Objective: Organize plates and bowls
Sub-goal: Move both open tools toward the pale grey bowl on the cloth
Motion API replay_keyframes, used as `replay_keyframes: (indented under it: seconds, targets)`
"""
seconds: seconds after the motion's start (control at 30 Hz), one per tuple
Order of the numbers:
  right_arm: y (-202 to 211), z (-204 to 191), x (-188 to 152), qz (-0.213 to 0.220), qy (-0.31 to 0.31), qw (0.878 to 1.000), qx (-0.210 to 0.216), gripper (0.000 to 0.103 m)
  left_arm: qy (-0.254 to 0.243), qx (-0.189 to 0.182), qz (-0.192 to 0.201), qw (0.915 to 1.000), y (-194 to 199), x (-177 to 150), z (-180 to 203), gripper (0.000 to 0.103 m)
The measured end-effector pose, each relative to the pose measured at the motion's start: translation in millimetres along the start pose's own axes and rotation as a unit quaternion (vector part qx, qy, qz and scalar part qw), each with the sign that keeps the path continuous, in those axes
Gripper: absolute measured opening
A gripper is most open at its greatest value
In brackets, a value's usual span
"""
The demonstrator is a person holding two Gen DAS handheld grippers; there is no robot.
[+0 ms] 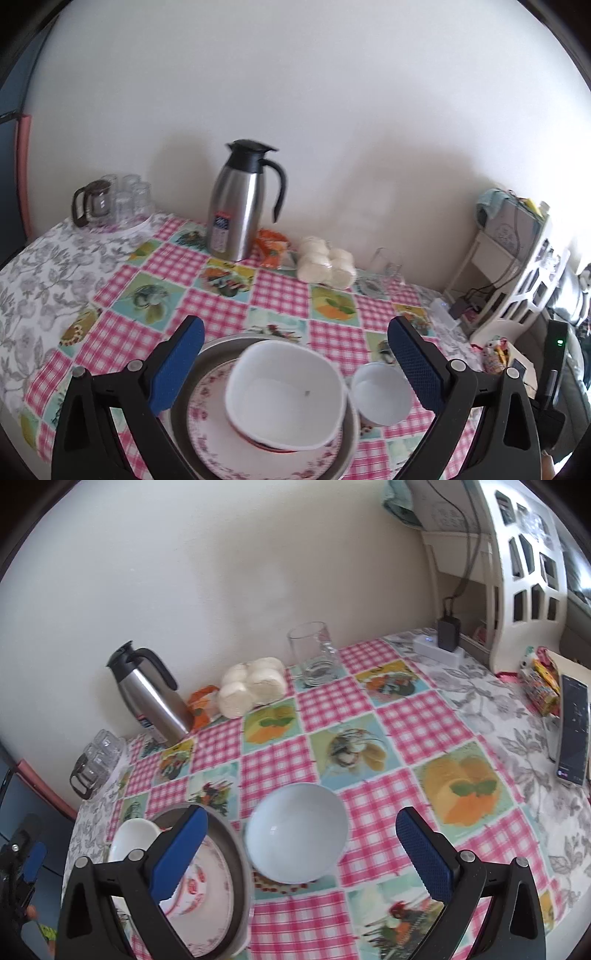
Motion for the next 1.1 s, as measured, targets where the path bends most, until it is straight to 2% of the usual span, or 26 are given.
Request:
replay_keyframes:
  seconds: [0.17, 0.37, 0.43, 0.6, 0.7, 0.8, 0.9, 1.1]
  targets:
    - [5, 31, 3, 0.005, -0.024, 1.0, -0.006, 0.103, -0.036, -0.029, -0.004, 0.9989, 3, -9, 35, 0.1]
    - [9, 52, 5, 0.013, -0.027, 1.0, 0.0, 0.103, -0.042, -0.057, -0.052, 0.9961, -9, -32, 69, 0.1]
    - [10, 56, 7, 0.012, -0.027, 1.0, -0.006, 0.103, -0.058, -0.054, -0.071, 0.9943, -17, -42, 81, 0.1]
    - [12, 70, 7, 0.017, -0.029, 0.999, -0.015, 0.103, -0.081, -0.067, -0.129, 0.986, -34, -68, 109, 0.099]
    - [9, 78, 7, 0.013, -0.032, 0.999, -0.012, 0.103, -0.069, -0.09, -0.161, 0.9804, -42, -82, 121, 0.099]
    - [6, 83, 6, 0.011, -0.031, 0.999, -0.007, 0.103, -0.053, -0.091, -0.191, 0.976, -51, -93, 127, 0.099]
    - [4, 87, 5, 0.01, -0.031, 0.999, 0.001, 0.103, -0.03, -0.076, -0.226, 0.9707, -67, -106, 126, 0.099]
    - [-11, 91, 0, -0.007, -0.037, 0.999, 0.012, 0.103, 0.023, -0.06, -0.256, 0.9644, -85, -116, 116, 0.099]
Point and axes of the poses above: each gripper's, at about its wrist camera, not at the fingertips, and y roughly against the way its jaws point, z to its right, x to its top, the point moved 1 cm from there along -y, roughly the way its jaws point, and after that the axes turned 5 degrees about y, right-handed, at the moved point
